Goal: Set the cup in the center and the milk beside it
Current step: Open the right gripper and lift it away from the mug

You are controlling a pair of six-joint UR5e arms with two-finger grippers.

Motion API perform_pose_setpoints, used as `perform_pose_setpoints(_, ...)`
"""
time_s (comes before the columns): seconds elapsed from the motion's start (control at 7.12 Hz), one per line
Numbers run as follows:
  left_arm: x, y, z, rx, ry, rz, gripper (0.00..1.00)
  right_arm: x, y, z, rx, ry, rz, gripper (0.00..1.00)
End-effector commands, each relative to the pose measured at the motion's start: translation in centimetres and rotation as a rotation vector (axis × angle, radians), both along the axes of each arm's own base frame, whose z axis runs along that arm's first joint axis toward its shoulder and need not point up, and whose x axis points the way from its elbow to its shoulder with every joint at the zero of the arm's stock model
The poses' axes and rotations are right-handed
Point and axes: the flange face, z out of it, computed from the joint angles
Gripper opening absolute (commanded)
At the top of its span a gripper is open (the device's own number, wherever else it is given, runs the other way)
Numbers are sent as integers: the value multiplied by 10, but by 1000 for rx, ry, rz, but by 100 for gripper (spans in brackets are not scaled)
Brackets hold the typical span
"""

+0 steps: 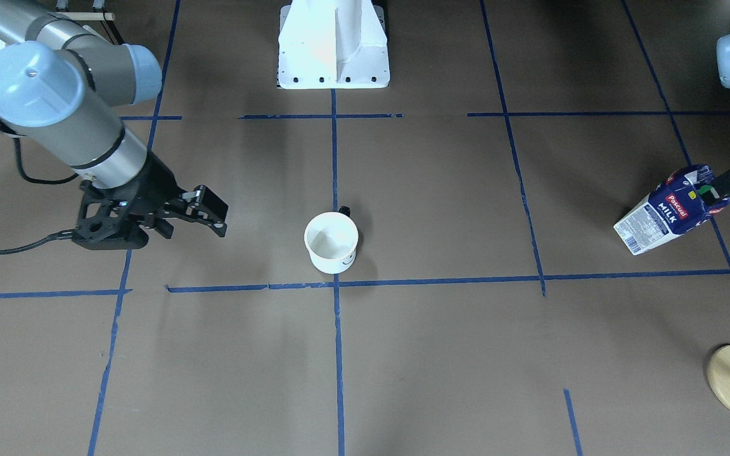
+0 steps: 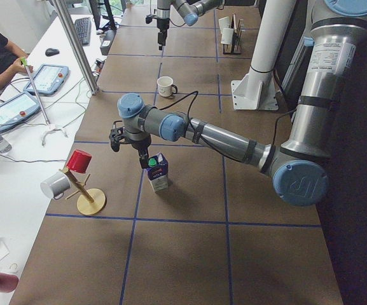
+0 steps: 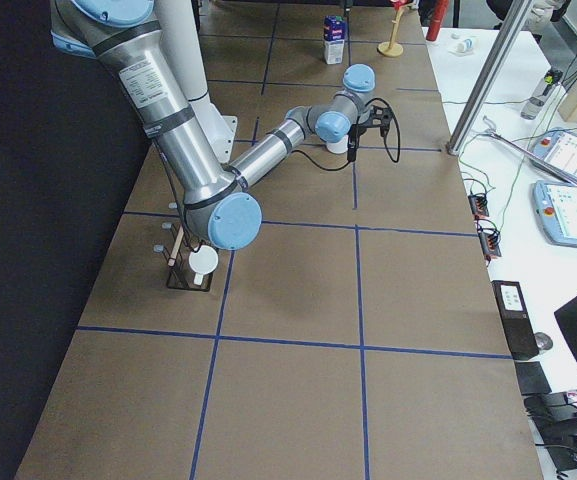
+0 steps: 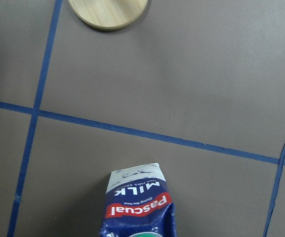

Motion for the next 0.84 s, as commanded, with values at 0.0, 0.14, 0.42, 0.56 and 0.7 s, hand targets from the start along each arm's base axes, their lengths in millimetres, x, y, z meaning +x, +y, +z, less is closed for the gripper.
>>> perform_pose_setpoints(0.0,13,4,12,-26,-5,18,100,5,-2,3,10,2,-4,100)
perform_pose_setpoints(0.14,18,5,20,-43,-10,27,100,5,-1,3,9,1,-3,100)
perform_pose_setpoints(0.42,38,8,31,-63,-17,64,100,6,-1,1,11,-1,-4,100)
perform_pose_setpoints(0.56,48,9,37,-68,-20,87,100,6,1,2,12,-2,-4,100)
perform_pose_setpoints(0.7,51,8,42,-64,-20,89,63,4,2,3,12,1,-4,100)
